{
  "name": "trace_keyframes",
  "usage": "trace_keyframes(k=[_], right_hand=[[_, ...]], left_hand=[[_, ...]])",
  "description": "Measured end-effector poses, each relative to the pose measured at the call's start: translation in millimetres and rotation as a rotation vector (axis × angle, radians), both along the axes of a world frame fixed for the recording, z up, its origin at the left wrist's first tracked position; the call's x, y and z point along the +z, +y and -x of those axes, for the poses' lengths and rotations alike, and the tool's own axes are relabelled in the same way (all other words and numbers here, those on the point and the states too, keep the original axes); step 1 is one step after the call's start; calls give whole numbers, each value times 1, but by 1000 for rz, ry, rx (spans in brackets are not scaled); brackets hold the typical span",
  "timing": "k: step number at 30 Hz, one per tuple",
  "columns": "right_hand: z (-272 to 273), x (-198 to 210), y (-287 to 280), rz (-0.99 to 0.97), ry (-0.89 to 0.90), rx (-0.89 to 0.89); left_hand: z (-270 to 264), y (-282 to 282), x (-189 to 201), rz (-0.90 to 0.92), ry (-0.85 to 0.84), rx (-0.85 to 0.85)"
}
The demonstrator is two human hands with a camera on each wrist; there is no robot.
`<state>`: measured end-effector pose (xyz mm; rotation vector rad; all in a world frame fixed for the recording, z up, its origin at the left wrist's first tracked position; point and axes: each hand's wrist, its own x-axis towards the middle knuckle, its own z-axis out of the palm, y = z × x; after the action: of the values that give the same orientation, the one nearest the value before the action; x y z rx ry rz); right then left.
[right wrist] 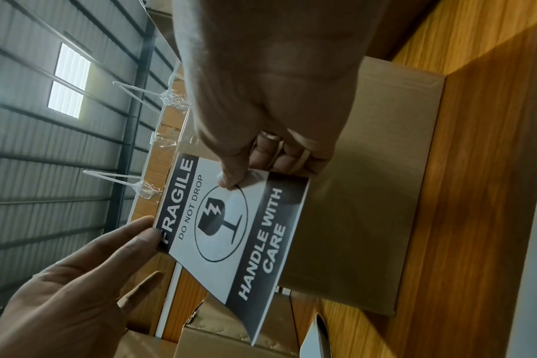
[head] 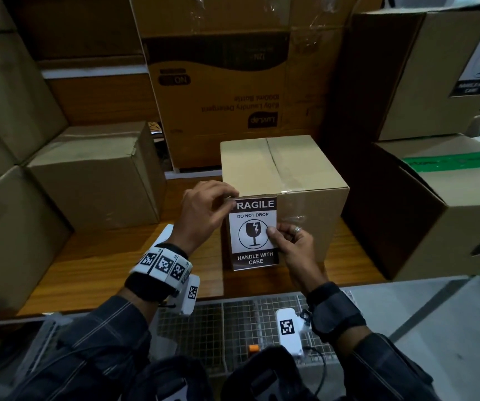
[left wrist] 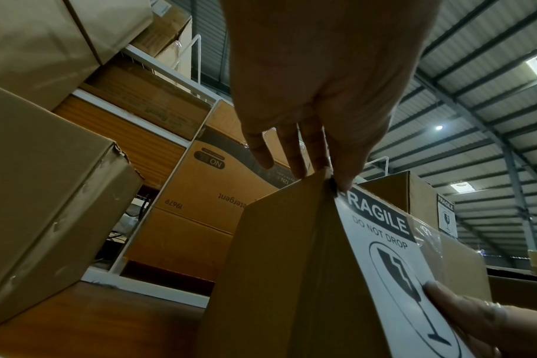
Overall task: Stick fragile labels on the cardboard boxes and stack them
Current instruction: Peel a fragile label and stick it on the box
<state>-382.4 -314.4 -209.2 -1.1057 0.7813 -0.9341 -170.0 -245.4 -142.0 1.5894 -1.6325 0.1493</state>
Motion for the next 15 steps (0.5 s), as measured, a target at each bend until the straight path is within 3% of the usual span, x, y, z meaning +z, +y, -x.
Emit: trace_keyframes(k=[15], right_hand=[[-3,-1,-2,-29,-1,-2]], left_hand=[[3,2,1,6,-2,4]])
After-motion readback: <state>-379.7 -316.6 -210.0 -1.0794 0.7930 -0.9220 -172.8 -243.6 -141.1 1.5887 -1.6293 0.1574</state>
